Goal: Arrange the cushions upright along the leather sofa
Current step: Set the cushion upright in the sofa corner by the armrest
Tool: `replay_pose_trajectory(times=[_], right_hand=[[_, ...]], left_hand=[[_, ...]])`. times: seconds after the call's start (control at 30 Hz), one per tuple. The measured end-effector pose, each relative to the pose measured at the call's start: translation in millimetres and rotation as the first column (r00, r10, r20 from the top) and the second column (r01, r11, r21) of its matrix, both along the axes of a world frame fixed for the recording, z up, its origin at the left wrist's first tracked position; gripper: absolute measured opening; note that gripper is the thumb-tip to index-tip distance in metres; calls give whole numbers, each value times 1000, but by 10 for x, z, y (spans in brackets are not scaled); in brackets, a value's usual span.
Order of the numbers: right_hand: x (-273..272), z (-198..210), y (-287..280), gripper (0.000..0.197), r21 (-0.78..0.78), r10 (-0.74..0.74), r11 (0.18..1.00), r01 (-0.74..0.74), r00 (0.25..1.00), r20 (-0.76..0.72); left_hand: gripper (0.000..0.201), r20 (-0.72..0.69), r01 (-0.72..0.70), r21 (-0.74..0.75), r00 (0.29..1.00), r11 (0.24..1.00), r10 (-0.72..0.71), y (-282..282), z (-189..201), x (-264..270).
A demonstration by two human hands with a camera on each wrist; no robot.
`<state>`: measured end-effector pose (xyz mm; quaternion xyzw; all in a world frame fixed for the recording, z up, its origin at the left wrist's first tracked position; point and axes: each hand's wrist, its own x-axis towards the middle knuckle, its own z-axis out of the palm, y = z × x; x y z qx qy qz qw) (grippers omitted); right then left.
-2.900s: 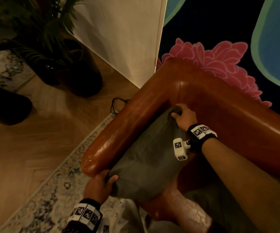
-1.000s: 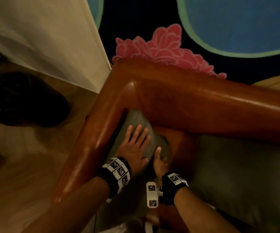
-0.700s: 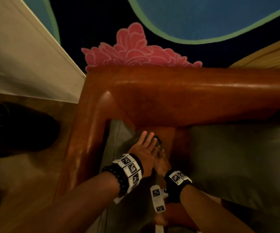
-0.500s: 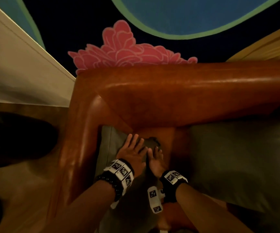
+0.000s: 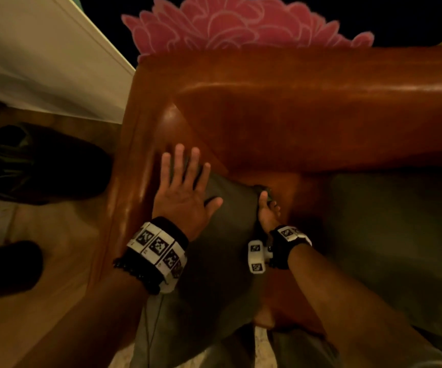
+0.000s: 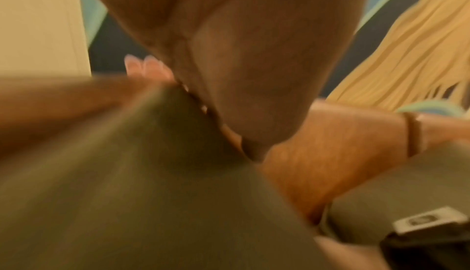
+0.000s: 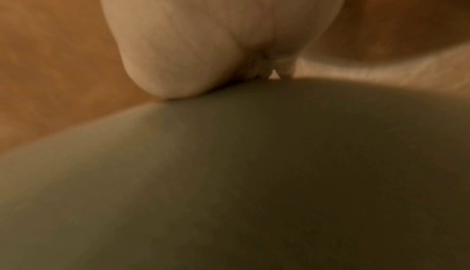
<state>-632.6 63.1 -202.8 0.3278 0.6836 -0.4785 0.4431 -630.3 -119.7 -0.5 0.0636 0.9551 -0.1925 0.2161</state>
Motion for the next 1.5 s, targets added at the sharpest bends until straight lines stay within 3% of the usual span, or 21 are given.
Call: replay_pose_trajectory(times=[0.03,0.13,0.17,0.23,0.33,0.43,0.5,0.6,0.73,0.8,0.87,0.97,1.03,1.17,1.27,1.37,1.47,1.5], right_hand=[[36,41,46,94,-13,-10,1000,10,1000,-11],[317,77,228,135,-53,-29,998,29,1000,7],[469,47,280,137,-57,-18,998,19,1000,11],[852,145,345,134,-42,67,997,-68,998,-21],[1427,239,362,126,-24,135,990,-138,986,-95],[2060,476,274,107,-294,124,949,-109,992,32],[2342,623,153,109,-368,222,911,-187,973,56],[2468,712,-52,144,-327,231,920,-215,973,8],[2511,418,-200,166,-198,130,975,-99,980,152],[2508,424,-191,165,-187,76,981,-46,984,160],[2521,460,-147,159,-204,-6,979,27,994,105],[2579,294,-97,171,-167,-34,985,43,998,57],[2645,227,-73,168,-133,-73,988,74,997,14],[2661,417,31,110,-142,-54,988,56,998,12],[2798,533,199,105,-111,-55,992,63,995,79],[3000,732,554,75,-118,-106,986,119,988,114],[3158,851,1043,104,-92,-138,986,139,990,14],[3191,944,1230,103,-55,-170,984,168,985,-22]], left_hand=[[87,-30,6,37,1000,999,-4,9,87,91],[96,2,112,149,993,982,-114,104,273,624],[100,29,142,191,988,971,-151,144,278,886],[105,67,176,273,977,946,-201,250,286,1530],[103,191,282,222,926,933,-325,348,-48,2220],[78,250,351,166,889,922,-384,359,-344,2612],[73,226,402,91,883,911,-412,282,-477,2769],[79,72,409,99,906,907,-416,100,-563,2848],[78,-44,370,160,929,915,-368,-113,-487,2923],[78,-76,313,199,950,929,-303,-203,-437,2992],[90,-86,253,202,967,946,-240,-297,-378,3039],[116,-68,195,177,980,965,-185,-454,-318,3114],[118,-71,177,156,983,972,-168,-538,-290,3191],[118,-91,126,141,989,982,-114,-655,-200,3323],[121,-92,101,164,992,981,-87,-729,-72,3400],[117,-94,82,240,994,967,-61,-682,96,3474],[102,-101,67,341,994,938,-35,-462,216,3505],[95,-97,67,374,995,925,-33,-359,239,3495]])
